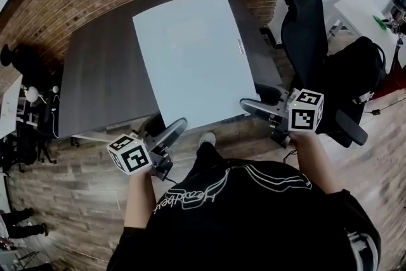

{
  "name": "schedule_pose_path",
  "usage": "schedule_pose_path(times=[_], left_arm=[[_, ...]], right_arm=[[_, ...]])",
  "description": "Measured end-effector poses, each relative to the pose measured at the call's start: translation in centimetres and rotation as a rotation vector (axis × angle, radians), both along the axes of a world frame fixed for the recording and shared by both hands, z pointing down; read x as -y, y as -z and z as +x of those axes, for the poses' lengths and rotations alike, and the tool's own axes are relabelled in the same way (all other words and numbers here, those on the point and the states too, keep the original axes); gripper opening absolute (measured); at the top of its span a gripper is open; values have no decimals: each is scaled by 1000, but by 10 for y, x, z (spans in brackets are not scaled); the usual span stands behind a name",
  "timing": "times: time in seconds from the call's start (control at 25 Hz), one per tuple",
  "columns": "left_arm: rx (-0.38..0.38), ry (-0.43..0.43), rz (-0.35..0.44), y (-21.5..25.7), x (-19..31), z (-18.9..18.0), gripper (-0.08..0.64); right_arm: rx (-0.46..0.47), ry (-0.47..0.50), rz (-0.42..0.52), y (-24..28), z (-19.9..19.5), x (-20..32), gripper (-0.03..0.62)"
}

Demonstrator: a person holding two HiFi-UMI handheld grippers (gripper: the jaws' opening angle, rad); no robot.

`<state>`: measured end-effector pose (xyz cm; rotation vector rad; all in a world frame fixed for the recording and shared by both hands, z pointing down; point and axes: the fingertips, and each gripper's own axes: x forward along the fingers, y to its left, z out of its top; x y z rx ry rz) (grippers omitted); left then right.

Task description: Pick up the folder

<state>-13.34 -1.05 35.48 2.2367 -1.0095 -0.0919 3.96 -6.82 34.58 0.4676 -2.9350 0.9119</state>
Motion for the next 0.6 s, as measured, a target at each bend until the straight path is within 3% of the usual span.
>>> schedule_pose_path(times=[0.6], left_arm=[[17,15,140,59,-5,9,356]], right_arm=[[50,-33,115,53,11,-11,291]])
